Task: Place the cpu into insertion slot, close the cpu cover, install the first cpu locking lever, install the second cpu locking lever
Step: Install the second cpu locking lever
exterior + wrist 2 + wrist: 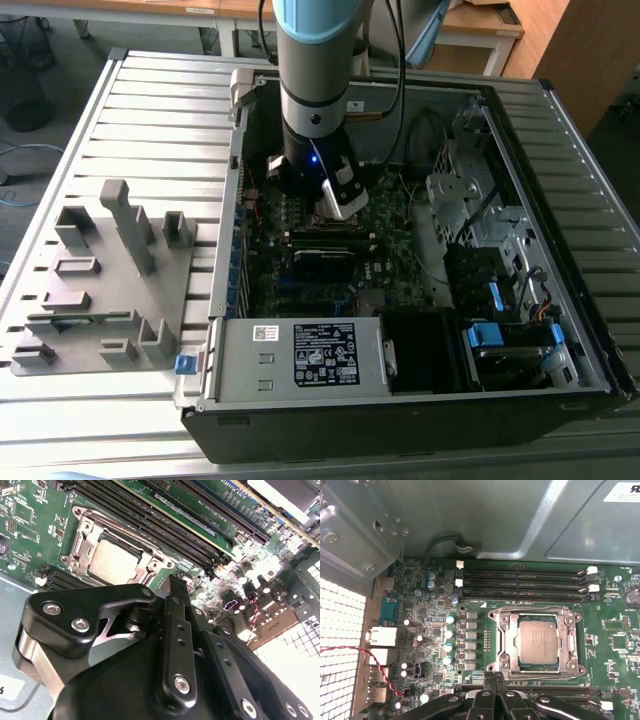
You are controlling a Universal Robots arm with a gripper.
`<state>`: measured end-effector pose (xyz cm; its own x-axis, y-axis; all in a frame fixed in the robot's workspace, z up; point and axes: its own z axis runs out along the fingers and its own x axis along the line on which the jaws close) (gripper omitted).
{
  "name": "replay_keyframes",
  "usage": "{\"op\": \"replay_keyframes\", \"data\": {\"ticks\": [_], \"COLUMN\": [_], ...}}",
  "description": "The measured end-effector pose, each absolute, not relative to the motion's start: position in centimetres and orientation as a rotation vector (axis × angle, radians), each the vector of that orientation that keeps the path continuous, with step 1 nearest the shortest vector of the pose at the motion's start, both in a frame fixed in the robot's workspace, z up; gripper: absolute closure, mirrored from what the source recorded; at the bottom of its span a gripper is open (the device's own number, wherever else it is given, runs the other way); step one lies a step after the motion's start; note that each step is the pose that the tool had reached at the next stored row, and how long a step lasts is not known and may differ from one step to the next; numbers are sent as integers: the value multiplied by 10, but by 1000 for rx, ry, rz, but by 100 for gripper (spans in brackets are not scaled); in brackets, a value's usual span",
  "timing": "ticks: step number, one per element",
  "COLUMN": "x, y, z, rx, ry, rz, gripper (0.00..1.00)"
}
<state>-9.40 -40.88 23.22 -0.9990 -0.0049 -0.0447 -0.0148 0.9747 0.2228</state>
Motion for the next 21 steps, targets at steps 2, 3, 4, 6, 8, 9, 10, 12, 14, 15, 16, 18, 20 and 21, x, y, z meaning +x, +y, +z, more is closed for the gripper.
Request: {"op": "replay_keyframes", "data": {"ticks": [2, 3, 4, 6, 8, 9, 10, 12, 14, 15, 16, 18, 20, 21], "x": [-92, -90, -89, -85, -80, -78, -76, -73, -73, -73, -73, -73, -73, -73], "y": [-409, -409, -409, -409, -408, -408, -408, -408, -408, -408, -408, -408, -408, -408], "z": [232, 232, 232, 232, 232, 232, 232, 232, 232, 232, 232, 232, 232, 232], "rx": [-15, -15, -15, -15, -15, -15, -15, -15, -15, -15, -15, -15, -15, -15], "ry": [3078, 3078, 3078, 3078, 3078, 3078, 3078, 3078, 3078, 3078, 3078, 3078, 3078, 3078], "rz": [347, 346, 346, 346, 345, 345, 345, 345, 345, 345, 345, 345, 345, 345], "gripper": [89, 89, 89, 89, 89, 89, 89, 89, 89, 89, 89, 89, 89, 89]}}
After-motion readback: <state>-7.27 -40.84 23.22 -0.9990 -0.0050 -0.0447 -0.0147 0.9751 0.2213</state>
